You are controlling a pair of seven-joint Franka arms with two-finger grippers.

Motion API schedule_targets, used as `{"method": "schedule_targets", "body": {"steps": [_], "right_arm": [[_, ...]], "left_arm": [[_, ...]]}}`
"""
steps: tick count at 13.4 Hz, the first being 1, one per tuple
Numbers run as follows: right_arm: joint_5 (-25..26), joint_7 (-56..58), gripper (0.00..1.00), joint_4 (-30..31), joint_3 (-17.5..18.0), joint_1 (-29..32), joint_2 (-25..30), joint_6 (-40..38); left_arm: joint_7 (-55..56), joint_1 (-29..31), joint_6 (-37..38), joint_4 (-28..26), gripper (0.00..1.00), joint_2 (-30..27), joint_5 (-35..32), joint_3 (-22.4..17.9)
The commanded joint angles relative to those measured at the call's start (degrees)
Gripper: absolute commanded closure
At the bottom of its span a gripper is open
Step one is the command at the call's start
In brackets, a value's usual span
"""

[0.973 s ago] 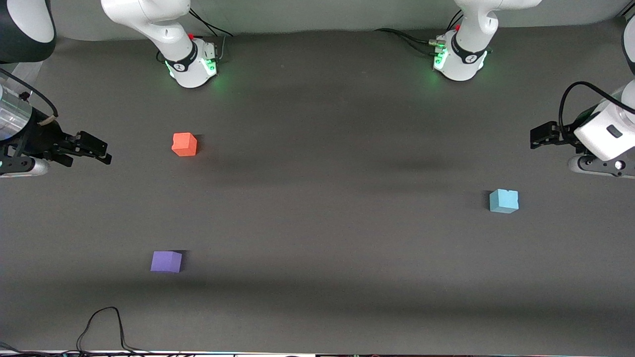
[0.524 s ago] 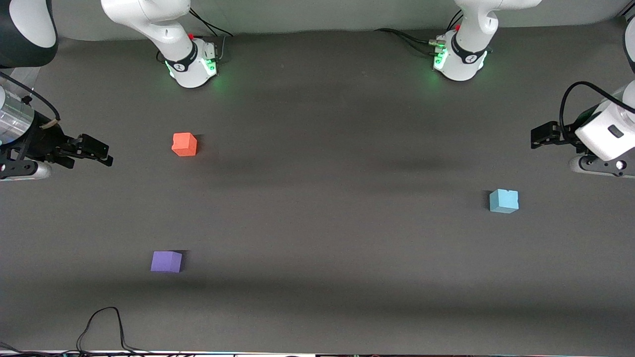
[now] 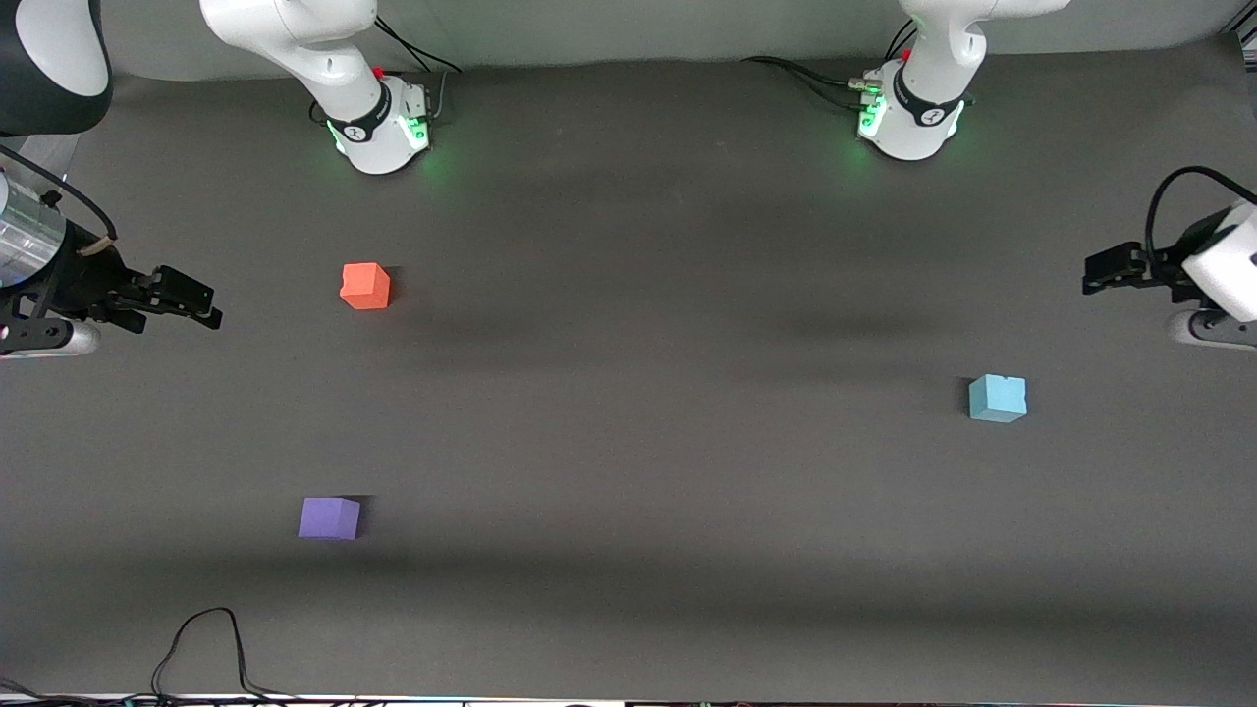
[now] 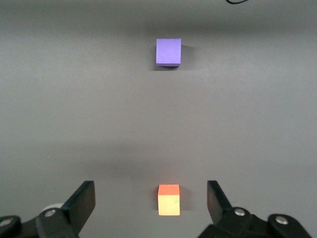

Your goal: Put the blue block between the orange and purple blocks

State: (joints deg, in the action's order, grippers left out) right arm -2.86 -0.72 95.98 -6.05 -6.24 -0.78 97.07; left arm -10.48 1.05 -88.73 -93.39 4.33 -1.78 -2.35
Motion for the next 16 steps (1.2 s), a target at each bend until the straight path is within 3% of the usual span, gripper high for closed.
{"method": "schedule_targets", "body": {"steps": [1, 5, 9, 16], "right_arm": [[0.9, 0.4, 0.00, -1.3, -0.2, -0.1, -0.6, -1.0], [0.9, 0.4, 0.00, -1.4, -0.2, -0.1, -0.7, -1.0], [1.0, 0.6, 0.00, -1.7, -0.2, -0.2, -1.5, -1.0], [1.2, 0.2, 0.00, -1.9, 0.0, -0.4, -3.3, -1.1]], "left_arm": [[-3.7, 0.6, -4.2, -3.3, 0.00, -0.5, -0.4, 0.1], [-6.3, 0.7, -7.7, -4.2, 0.00, 2.9, -0.9, 0.1], [-6.8, 0.7, -22.8, -16.3, 0.00, 3.3, -2.3, 0.1], [-7.0, 1.8, -48.1, -28.7, 0.00, 11.3, -2.3, 0.1]]}}
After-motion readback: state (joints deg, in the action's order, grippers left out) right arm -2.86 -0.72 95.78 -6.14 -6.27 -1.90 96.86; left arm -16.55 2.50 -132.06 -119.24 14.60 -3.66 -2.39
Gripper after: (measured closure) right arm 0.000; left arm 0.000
